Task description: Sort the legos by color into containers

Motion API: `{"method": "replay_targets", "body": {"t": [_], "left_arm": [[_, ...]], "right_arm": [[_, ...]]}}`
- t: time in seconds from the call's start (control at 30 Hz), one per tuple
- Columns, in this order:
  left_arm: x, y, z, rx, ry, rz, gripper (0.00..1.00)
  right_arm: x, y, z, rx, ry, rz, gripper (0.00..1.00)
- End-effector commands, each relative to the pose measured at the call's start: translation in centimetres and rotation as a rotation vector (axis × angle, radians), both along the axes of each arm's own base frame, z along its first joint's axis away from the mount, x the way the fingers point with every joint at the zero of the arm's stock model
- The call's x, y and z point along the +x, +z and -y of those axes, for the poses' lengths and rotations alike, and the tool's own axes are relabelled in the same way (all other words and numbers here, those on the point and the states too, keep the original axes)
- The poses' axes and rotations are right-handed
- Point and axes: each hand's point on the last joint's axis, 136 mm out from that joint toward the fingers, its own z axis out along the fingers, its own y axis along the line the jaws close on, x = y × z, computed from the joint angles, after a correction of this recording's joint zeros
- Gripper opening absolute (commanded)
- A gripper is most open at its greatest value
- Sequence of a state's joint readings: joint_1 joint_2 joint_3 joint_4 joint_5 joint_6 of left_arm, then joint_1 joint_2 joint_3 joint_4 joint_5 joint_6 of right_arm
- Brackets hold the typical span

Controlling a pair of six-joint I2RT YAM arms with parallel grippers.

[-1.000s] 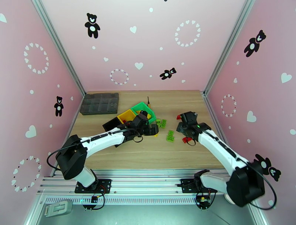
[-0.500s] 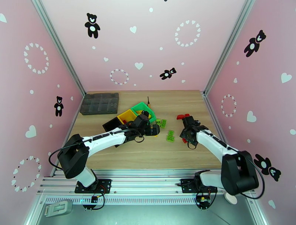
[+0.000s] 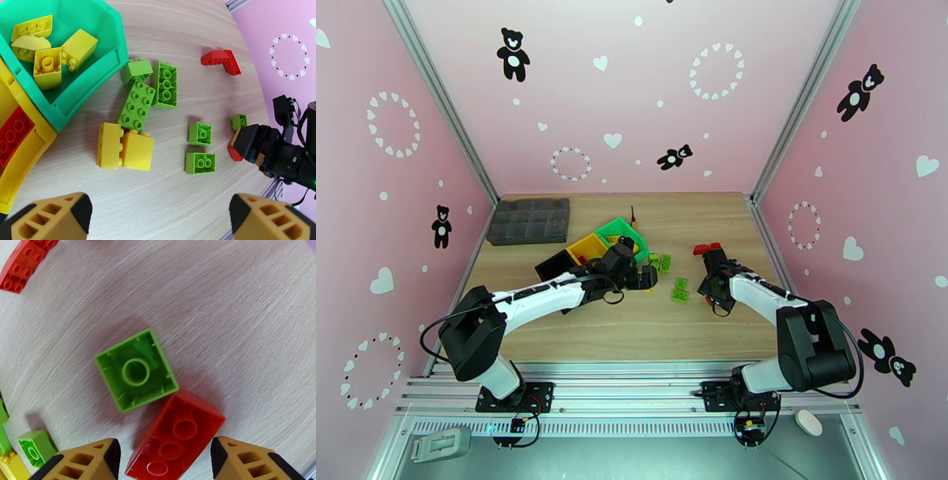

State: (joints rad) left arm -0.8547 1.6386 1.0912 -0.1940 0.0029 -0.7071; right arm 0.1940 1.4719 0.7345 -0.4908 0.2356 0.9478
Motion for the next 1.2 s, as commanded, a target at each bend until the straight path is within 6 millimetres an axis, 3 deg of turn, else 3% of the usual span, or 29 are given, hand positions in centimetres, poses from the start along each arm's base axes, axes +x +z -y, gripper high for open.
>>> {"method": "replay_targets", "body": {"t": [0.0,0.17,0.3,0.53,0.73,0.93,1.17], "left_arm": [[-0.4,0.5,0.3,-0.011,-0.015,0.010,0.98],[-0.5,0.6,0.1,-0.009,-0.013,0.012,0.98],[-0.5,0.8,-0.1,-0.003,-0.010,0.018,0.98],[-0.3,1.7,-0.3,-0.001,-0.009,0.038,0.98],[0.2,2.4,-1.0,-0.019,0.005,0.044,0.98],[1.1,3.0,-3.3,-0.036,0.056,0.046,0.98],[1.9,2.9,-7.5,-0.050,0.155,0.032,0.98]], "right_arm": [[-0.5,-1.1,0.6,-0.018,-0.027,-0.025,0.61],[-0.7,-1.9,0.8,-0.025,-0.033,-0.041,0.55],[-0.9,-1.2,1.2,-0.040,-0.049,-0.024,0.50],[-1.0,2.2,1.5,-0.040,-0.055,0.061,0.33],[-0.5,5.3,0.4,0.016,-0.013,0.143,0.24],[1.3,7.7,-3.1,0.066,0.139,0.230,0.15],[3.7,9.7,-10.1,0.066,0.375,0.293,0.15]]}}
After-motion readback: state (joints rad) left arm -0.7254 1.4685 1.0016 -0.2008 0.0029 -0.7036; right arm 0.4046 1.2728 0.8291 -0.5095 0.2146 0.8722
